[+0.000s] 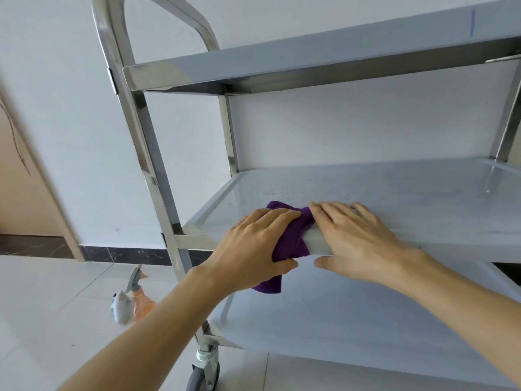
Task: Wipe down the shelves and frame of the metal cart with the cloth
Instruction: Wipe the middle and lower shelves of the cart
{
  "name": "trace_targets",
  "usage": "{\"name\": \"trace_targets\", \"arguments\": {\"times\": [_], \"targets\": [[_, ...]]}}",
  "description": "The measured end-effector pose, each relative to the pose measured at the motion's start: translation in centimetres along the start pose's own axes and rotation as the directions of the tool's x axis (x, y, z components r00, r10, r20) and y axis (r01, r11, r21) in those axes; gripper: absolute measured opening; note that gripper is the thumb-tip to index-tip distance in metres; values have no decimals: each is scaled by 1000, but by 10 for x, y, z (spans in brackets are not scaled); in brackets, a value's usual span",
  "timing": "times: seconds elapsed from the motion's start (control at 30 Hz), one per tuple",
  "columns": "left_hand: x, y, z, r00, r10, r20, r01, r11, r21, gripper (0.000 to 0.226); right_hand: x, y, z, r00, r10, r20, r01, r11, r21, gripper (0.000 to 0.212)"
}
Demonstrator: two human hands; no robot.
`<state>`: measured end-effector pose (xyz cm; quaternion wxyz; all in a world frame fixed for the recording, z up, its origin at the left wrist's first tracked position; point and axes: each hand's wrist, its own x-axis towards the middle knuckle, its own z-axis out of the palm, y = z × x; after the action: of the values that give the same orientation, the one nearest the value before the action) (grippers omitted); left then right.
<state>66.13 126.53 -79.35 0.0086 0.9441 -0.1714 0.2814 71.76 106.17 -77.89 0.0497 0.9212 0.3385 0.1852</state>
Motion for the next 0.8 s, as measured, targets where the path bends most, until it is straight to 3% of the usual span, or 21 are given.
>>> {"name": "trace_targets", "arguments": {"times": [0.2, 0.27, 0.37, 0.47, 0.6, 0.7, 0.8], "targets": [[-47, -62, -32, 988, -150, 42, 150, 989, 19, 69, 8, -25, -8, 998, -64, 15, 64, 998, -11, 102], [-54, -73, -45, 977, -212, 36, 215, 970, -118, 50, 13, -39, -10, 992, -123, 8, 123, 992, 7, 100], [-53, -76, -69, 920, -385, -74, 319, 843, -434, 27, 24, -62, -11, 979, -205, -14, 205, 978, 27, 95], [-46, -78, -101, 787, -559, -263, 274, 697, -662, 17, 39, -81, -10, 973, -230, -19, 230, 973, 19, 89], [-31, -90, -145, 507, -750, -424, 87, 534, -841, 11, 56, -101, -7, 971, -237, -38, 238, 971, 6, 80], [-16, -101, -164, 331, -818, -471, -32, 489, -872, 17, 67, -116, -4, 971, -233, -61, 234, 972, 24, 70], [-1, -107, -169, 207, -820, -533, -86, 528, -845, 30, 71, -123, 0, 974, -213, -81, 216, 976, 36, 62]]}}
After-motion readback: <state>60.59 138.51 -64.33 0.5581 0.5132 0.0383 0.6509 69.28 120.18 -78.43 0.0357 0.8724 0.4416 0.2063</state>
